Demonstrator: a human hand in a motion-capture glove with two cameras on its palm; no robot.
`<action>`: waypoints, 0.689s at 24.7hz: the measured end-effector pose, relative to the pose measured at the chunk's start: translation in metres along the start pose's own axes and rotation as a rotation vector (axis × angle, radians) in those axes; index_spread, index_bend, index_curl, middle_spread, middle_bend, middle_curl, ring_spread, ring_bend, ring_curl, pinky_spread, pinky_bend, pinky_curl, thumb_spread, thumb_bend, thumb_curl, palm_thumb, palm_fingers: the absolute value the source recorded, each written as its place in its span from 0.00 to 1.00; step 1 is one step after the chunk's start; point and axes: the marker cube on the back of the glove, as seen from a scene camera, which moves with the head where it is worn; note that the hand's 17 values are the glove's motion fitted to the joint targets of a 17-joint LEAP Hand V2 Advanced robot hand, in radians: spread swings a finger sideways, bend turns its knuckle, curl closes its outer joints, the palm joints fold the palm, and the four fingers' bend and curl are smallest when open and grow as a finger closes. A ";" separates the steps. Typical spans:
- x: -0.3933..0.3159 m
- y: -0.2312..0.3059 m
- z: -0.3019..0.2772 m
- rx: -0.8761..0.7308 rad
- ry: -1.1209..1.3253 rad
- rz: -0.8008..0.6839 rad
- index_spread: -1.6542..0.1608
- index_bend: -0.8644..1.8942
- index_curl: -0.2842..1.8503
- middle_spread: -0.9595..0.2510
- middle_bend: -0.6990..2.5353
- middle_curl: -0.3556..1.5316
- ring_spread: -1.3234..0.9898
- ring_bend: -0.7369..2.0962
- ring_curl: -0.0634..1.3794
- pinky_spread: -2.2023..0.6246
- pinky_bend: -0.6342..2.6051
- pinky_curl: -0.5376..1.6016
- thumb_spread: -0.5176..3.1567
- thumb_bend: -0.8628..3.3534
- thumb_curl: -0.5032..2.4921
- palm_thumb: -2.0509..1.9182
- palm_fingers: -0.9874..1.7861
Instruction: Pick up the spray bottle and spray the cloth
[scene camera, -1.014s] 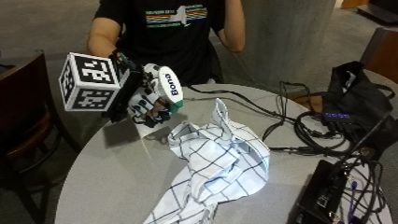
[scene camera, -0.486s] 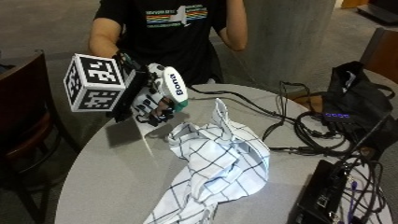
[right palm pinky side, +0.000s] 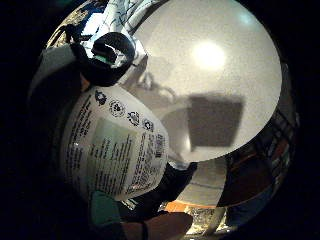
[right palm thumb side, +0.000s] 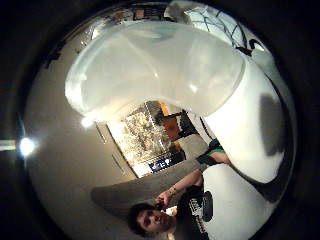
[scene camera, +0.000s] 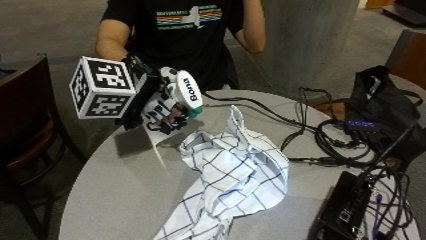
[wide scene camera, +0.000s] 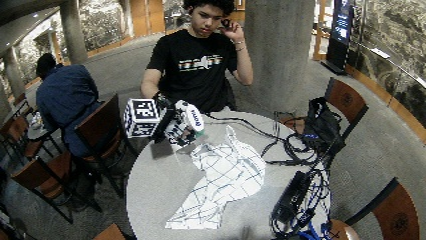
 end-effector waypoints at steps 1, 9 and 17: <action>-0.001 0.002 0.001 0.007 -0.004 -0.016 0.81 0.43 0.41 0.74 0.31 0.45 0.54 0.37 0.33 0.88 0.24 0.36 0.22 0.20 0.42 0.76 0.76; -0.032 0.049 0.025 0.152 -0.074 -0.394 0.81 0.43 0.42 0.74 0.32 0.45 0.54 0.37 0.33 0.88 0.24 0.36 0.22 0.20 0.42 0.76 0.77; -0.080 0.079 0.080 0.233 -0.158 -0.786 0.82 0.43 0.42 0.73 0.32 0.45 0.54 0.37 0.33 0.87 0.24 0.36 0.21 0.20 0.43 0.77 0.77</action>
